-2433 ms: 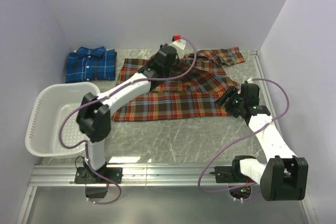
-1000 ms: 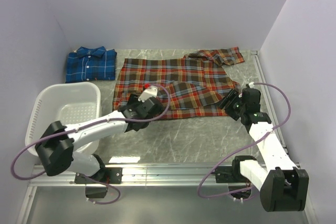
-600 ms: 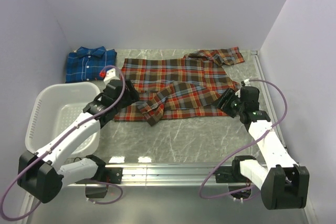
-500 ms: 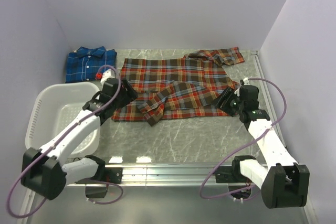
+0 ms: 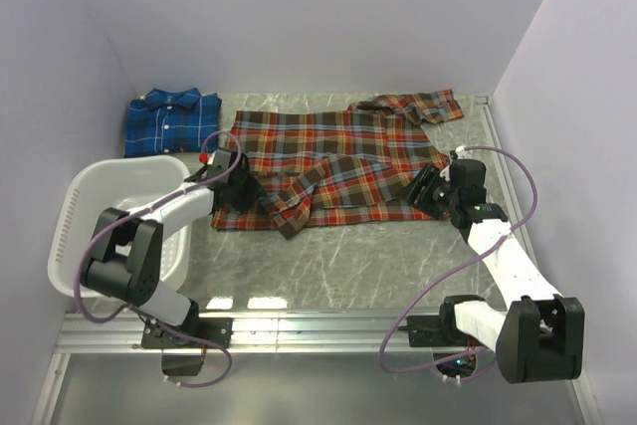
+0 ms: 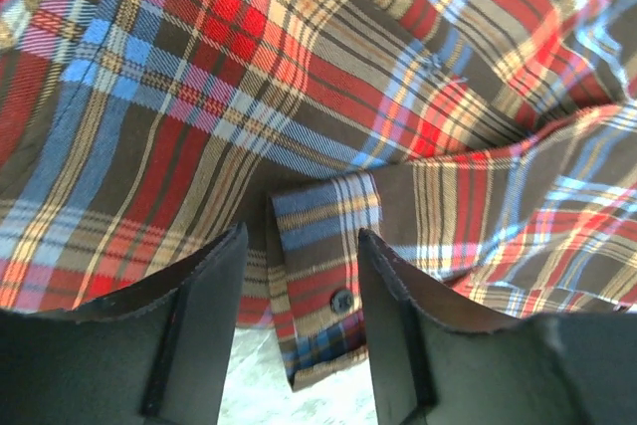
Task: Fold and stack the long sleeve shirts
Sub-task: Fold the shirt
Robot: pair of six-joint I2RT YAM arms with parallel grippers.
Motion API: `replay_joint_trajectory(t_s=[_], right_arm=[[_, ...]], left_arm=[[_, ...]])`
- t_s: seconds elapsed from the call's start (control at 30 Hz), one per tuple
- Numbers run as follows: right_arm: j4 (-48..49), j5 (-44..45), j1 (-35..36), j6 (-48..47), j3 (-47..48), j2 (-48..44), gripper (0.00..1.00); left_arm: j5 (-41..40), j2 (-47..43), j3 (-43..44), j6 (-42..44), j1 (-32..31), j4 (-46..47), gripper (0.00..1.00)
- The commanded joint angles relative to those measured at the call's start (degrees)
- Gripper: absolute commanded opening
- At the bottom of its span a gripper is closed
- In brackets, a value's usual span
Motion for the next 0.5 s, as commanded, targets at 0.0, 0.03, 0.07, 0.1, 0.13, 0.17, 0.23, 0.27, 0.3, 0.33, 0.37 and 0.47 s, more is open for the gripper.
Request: replay_joint_trajectory(t_s=[0.0,0.03,0.07,0.1,0.13,0.17,0.23,0.27,0.3,0.33,0.37,0.47], right_arm=[[2.1,0.0,0.4,-0.8,1.2,0.5,0.65],[2.0,0.1,0.5,-0.8,1.1,0.6,0.65],[2.1,0.2,0.5,-0.8,1.2,0.7,0.65],[2.1,0.4,0.4,-0.7,1.1,0.8,0.65],[2.1,0.5,0.5,-0.6,0.8,0.9,0.65],[2.4,0.5,0.5,-0.6,0.8,1.1,0.65],[2.5,0.2,0.5,-0.5,0.7,1.6,0.65],[2.6,0.2,0.5,-0.4,0.7,1.8,0.65],[2.6,0.2,0.4,-0.4,0.6,2.0,0.65],[2.8,0.2,0.5,-0.5,0.6,2.0,0.65],[2.8,0.2,0.4,-0.5,0.6,2.2,0.65],[2.8,0.4,0.4,-0.6,0.6,2.6,0.65]], left_arm=[[2.3,2.8,3.2,-2.3,0.0,2.0,0.54],[2.7,3.2,3.1,-2.7,-0.1,1.9,0.54],[3.3,3.5,2.9,-3.7,-0.2,2.1,0.54],[3.6,4.0,2.2,-4.0,-0.2,2.3,0.54],[3.9,4.2,1.8,-4.4,-0.2,2.8,0.54],[4.2,4.2,1.4,-5.1,-0.2,3.0,0.54],[4.8,4.7,0.5,-5.5,-0.2,4.0,0.54],[4.9,4.8,0.2,-5.7,-0.2,4.3,0.54],[4.9,4.9,0.1,-5.7,-0.2,4.5,0.54],[4.9,4.9,0.1,-5.4,-0.2,4.9,0.53],[4.7,5.4,0.7,-5.4,-0.3,4.8,0.53],[4.0,6.2,1.4,-5.0,-0.6,4.6,0.48]])
